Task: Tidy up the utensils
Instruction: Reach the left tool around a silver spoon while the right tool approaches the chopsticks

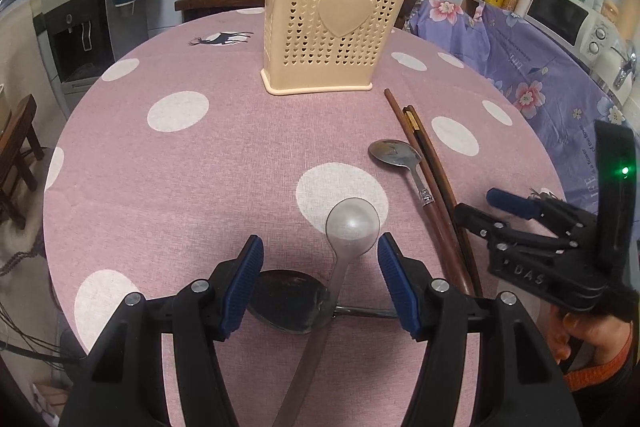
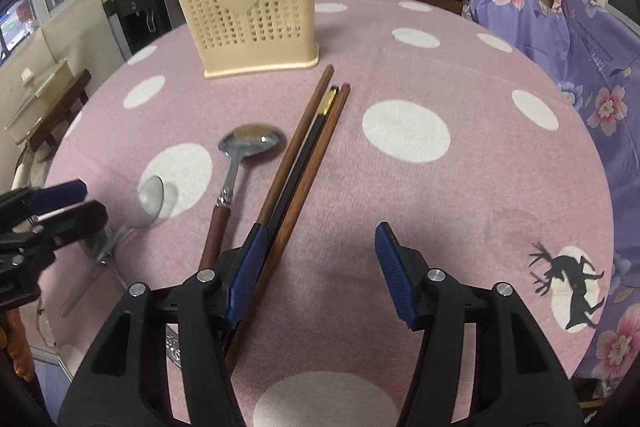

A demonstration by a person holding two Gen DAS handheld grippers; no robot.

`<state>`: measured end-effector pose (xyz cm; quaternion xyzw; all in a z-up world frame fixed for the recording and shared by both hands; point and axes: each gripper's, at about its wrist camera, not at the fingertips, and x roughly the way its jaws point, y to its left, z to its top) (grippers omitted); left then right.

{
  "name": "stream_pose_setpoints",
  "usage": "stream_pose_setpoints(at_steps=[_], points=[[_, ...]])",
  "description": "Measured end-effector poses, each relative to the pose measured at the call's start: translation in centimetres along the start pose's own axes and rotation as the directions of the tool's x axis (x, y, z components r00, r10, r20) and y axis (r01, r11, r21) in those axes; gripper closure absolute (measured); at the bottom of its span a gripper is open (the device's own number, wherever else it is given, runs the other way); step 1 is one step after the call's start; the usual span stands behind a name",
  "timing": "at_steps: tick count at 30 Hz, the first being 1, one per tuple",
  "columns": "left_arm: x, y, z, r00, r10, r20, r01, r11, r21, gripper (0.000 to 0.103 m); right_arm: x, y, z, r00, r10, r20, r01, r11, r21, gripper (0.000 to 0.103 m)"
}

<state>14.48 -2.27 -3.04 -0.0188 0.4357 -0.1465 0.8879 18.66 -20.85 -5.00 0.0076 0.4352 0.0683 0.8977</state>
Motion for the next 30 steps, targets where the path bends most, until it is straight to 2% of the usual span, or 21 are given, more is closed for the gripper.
stream_pose_setpoints(at_steps=[5,11,19,25,30], points=[[0.3,0.1,0.0,1.000,0.003,-0.007,-0.003,1.000,-0.001,0.043,-0.6,-1.3,-0.1,0.998,-0.065,-0.016,0.066,0.997,0.033,0.047],[1.0,-0.7,-0.1,1.000,0.000,-0.024,0.001,1.000,0.023,0.044,-1.3,-3.1,0.1,0.999,-0.038,-0.004,0.038,0.996,0.084,0.048],[3.0,-2.7,0.1,0.998,0.037,-0.059,-0.029,0.991,0.134,0.044,-1.2,-2.5,-0.1,1.000,0.012,0.003,-0.012,0.996,0.089,0.048],[4.3,-2.6,0.9,0.995,0.033,-0.089,-0.018,0.986,0.164,0.044,-1.4,-2.9,0.0,1.000,0.012,0.011,-0.013,0.995,0.097,0.048],[4.3,-2.8,1.3,0.996,0.038,-0.087,-0.022,0.984,0.178,0.063,-1.2,-3.2,0.0,1.000,0.013,0.007,-0.013,0.994,0.106,0.048]])
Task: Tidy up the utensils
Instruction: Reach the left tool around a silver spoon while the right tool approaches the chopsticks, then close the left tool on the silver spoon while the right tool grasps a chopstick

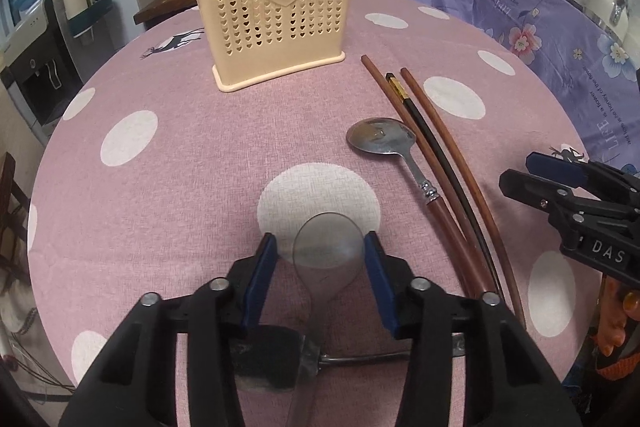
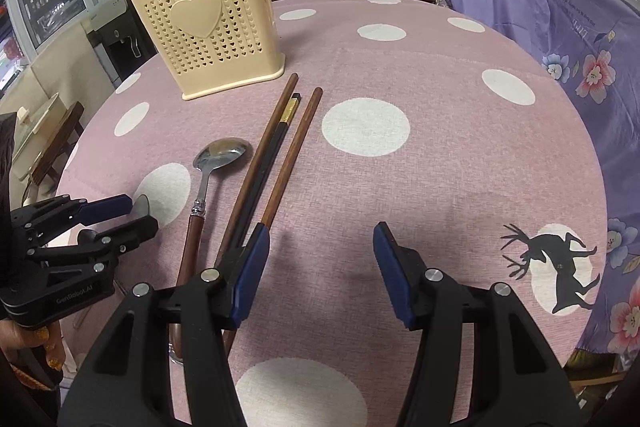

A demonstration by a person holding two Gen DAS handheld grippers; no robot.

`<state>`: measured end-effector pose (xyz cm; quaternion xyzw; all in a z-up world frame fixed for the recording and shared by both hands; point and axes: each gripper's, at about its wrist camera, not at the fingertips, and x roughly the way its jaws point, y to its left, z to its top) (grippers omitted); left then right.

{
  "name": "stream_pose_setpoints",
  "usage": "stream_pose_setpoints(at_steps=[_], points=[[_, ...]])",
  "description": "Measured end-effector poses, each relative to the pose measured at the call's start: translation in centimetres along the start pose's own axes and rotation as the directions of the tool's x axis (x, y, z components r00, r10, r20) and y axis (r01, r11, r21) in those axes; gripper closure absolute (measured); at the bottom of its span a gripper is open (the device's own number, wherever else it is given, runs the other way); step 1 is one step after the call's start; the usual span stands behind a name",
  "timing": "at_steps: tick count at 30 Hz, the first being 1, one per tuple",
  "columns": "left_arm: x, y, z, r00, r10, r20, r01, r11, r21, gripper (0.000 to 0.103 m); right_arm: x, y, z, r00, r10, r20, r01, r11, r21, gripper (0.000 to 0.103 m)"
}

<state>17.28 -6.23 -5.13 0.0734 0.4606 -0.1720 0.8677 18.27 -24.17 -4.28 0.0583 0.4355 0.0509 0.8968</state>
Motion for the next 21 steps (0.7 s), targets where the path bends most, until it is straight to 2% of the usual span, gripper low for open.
stream_pose_setpoints(at_steps=[1,6,12,15,17,21], points=[[0.0,0.0,0.0,1.000,-0.001,0.000,0.001,1.000,-0.001,0.067,0.1,0.0,0.0,1.000,0.000,-0.002,0.000,1.000,0.000,0.048],[0.0,0.0,0.0,1.000,-0.008,0.006,0.008,1.000,-0.006,0.067,0.4,0.4,0.3,1.000,0.007,-0.007,-0.007,1.000,-0.005,0.048],[0.1,0.0,0.2,1.000,-0.014,0.007,0.014,1.000,-0.018,0.067,1.3,0.8,2.9,1.000,0.000,-0.008,0.000,1.000,-0.008,0.049],[0.2,0.1,0.4,1.000,-0.016,0.006,0.016,0.999,-0.029,0.067,2.7,1.3,4.7,0.999,0.006,-0.034,-0.007,1.000,-0.005,0.056],[0.2,0.2,0.5,1.000,-0.017,0.005,0.017,0.999,-0.036,0.067,3.6,1.7,5.5,0.999,-0.016,-0.050,0.016,1.000,-0.004,0.066],[0.3,0.2,0.4,1.000,-0.015,0.009,0.015,0.999,-0.044,0.067,5.7,2.0,6.7,0.995,-0.066,-0.075,0.068,0.998,0.017,0.075]])
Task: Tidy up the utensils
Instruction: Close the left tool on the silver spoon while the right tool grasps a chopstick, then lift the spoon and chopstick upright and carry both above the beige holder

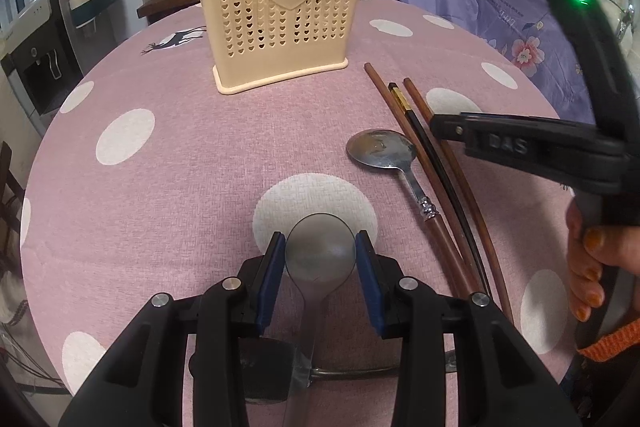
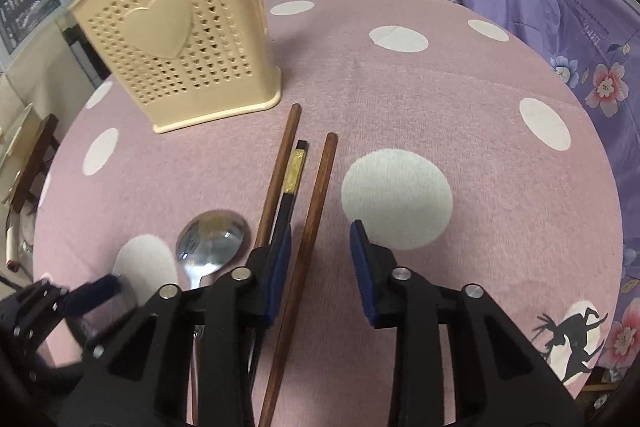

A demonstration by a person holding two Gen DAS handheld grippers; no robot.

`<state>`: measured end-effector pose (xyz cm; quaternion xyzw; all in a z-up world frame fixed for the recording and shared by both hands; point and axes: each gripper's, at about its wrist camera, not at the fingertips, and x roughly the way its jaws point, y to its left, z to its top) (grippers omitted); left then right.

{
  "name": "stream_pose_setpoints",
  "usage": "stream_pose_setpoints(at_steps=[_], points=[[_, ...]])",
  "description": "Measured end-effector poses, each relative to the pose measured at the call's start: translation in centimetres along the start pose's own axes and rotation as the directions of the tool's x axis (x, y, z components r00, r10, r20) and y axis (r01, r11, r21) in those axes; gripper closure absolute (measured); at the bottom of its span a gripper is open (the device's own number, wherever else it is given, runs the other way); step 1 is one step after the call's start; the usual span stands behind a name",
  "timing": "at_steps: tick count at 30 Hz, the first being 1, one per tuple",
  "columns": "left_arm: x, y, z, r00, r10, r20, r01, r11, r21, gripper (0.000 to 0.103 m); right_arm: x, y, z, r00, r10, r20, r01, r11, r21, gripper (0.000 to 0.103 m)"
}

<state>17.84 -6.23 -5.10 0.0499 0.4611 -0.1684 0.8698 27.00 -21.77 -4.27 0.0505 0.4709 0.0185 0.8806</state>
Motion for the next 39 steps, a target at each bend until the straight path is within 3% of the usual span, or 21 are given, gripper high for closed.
stream_pose_setpoints(at_steps=[7,13,20,26,36,39], points=[[0.1,-0.1,0.0,1.000,0.007,0.009,-0.007,1.000,-0.002,0.067,1.3,1.0,0.8,0.997,-0.080,0.025,0.080,0.997,-0.004,0.077],[0.1,-0.1,-0.1,1.000,0.012,0.015,-0.012,1.000,-0.004,0.067,1.9,1.6,1.3,0.994,-0.100,0.041,0.101,0.995,-0.014,0.093],[-0.7,-0.1,0.4,0.999,-0.006,0.048,0.006,1.000,-0.009,0.067,1.8,-0.3,1.8,0.999,0.025,0.035,-0.028,0.996,0.081,0.094],[-3.1,0.3,1.7,0.994,-0.028,0.110,0.031,0.999,-0.023,0.067,-0.9,-1.2,2.2,0.988,0.109,0.108,-0.120,0.987,0.107,0.095],[-9.0,1.4,5.2,0.959,-0.074,0.273,0.094,0.994,-0.061,0.067,-10.2,-3.6,3.0,0.938,0.179,0.297,-0.208,0.976,0.068,0.095],[-9.9,1.5,6.4,0.950,-0.057,0.308,0.080,0.995,-0.064,0.067,-12.7,-4.1,3.3,0.920,0.186,0.345,-0.214,0.976,0.046,0.095]])
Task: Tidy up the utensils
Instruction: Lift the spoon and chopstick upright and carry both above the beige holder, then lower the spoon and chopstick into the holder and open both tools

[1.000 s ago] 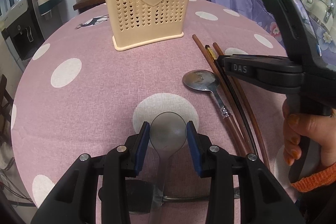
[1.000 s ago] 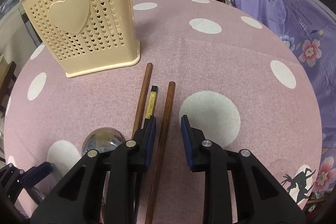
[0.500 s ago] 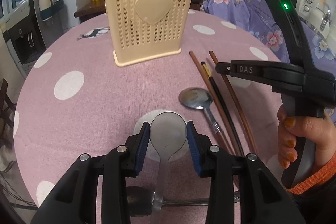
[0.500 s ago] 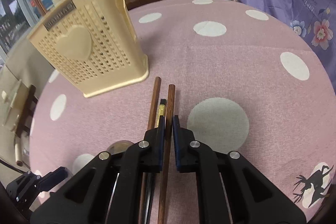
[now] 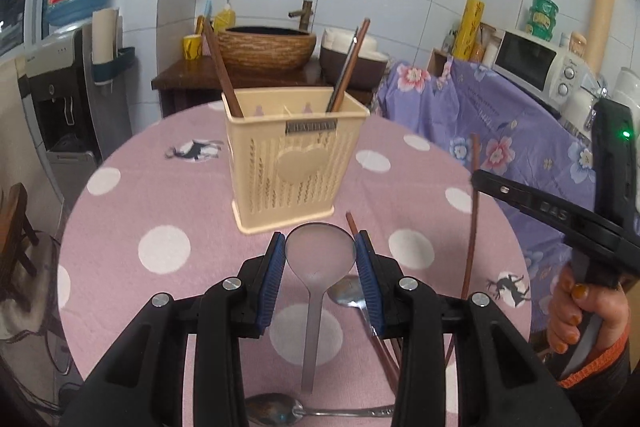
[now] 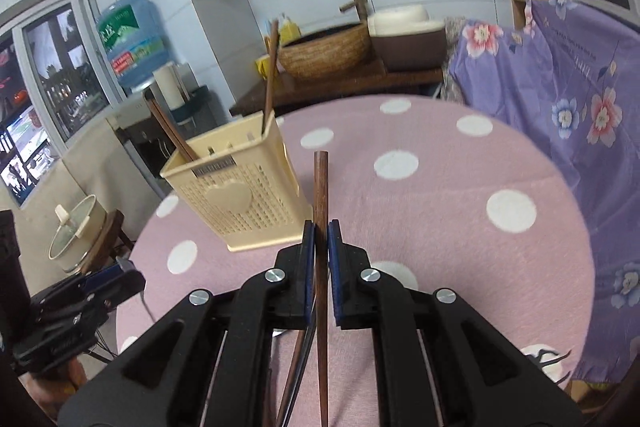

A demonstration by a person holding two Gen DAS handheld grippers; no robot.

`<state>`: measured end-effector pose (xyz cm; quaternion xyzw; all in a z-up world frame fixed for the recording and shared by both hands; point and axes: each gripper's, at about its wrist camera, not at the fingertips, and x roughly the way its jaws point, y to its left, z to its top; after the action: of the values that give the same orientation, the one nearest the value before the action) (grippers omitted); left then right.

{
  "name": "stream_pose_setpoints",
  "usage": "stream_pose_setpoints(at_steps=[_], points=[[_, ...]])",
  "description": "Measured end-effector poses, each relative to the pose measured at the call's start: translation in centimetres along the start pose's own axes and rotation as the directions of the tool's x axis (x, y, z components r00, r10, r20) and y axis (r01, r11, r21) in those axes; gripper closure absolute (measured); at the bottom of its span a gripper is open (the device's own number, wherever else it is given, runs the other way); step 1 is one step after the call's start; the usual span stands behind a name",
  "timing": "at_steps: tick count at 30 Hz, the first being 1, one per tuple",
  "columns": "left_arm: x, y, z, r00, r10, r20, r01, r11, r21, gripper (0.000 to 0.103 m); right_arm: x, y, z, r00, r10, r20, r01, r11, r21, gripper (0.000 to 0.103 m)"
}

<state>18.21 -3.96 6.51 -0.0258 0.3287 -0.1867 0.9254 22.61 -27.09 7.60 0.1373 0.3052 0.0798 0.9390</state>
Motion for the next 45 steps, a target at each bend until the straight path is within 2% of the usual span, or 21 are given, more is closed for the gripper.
stream_pose_setpoints(at_steps=[6,17,26,31,36,38,41,45], points=[[-0.2,-0.4,0.9,1.000,-0.007,0.021,0.007,1.000,-0.006,0.067,-1.9,0.5,0.9,0.999,0.017,0.033,-0.016,1.000,-0.026,0.095],[0.2,0.4,0.9,1.000,-0.009,0.012,0.009,1.000,-0.022,0.067,-2.3,1.0,1.4,0.998,0.060,0.018,-0.059,0.996,-0.065,0.095],[-0.6,1.2,2.4,0.999,-0.020,0.033,0.021,0.999,-0.023,0.067,-3.2,1.9,2.9,0.996,0.080,0.035,-0.076,0.992,-0.102,0.095],[-2.0,1.8,5.6,0.995,-0.002,0.104,0.003,1.000,-0.013,0.067,-4.1,4.0,6.1,0.993,0.090,0.072,-0.078,0.986,-0.150,0.095],[-4.3,2.5,11.9,0.977,-0.012,0.213,0.021,0.999,-0.039,0.067,-5.6,6.6,12.0,0.977,0.138,0.161,-0.111,0.980,-0.166,0.095],[-4.6,2.5,14.4,0.969,0.007,0.249,0.004,0.999,-0.042,0.067,-5.6,7.7,14.5,0.970,0.145,0.195,-0.116,0.982,-0.152,0.095],[-3.7,2.9,17.2,0.963,0.026,0.267,-0.008,0.998,-0.068,0.067,-5.4,8.7,17.6,0.960,0.140,0.242,-0.112,0.986,-0.127,0.095],[-1.0,3.0,17.6,0.968,0.057,0.246,-0.038,0.996,-0.081,0.067,-3.7,10.0,19.1,0.951,0.111,0.288,-0.078,0.989,-0.126,0.095]])
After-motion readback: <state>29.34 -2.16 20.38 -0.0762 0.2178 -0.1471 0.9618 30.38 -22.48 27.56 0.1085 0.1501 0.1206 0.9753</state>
